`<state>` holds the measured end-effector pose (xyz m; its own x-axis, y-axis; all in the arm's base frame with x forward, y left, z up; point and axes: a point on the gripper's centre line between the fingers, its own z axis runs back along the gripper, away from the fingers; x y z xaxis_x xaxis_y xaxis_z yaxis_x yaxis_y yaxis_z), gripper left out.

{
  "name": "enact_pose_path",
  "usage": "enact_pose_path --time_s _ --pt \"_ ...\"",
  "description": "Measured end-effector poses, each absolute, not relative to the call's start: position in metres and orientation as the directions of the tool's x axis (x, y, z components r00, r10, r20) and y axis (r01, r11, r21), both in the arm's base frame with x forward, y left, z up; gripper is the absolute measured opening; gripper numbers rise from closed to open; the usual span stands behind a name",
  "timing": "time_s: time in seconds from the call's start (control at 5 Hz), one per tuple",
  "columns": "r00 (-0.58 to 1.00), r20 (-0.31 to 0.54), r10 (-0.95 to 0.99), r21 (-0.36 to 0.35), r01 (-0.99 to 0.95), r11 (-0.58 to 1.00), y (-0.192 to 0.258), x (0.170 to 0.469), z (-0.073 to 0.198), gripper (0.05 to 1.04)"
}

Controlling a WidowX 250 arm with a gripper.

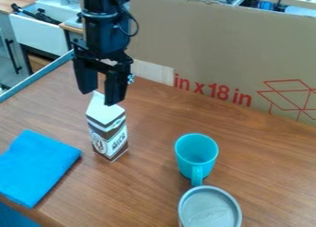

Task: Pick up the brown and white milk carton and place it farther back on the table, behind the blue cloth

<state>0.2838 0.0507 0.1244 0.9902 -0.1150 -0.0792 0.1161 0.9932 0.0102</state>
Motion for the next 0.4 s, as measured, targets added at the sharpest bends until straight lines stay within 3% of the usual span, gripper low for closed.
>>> enact_pose_path --time_s 0.4 --pt "0.981 -0.143 -0.128 -0.004 0.129 0.992 0.047 0.277 0.102 0.934"
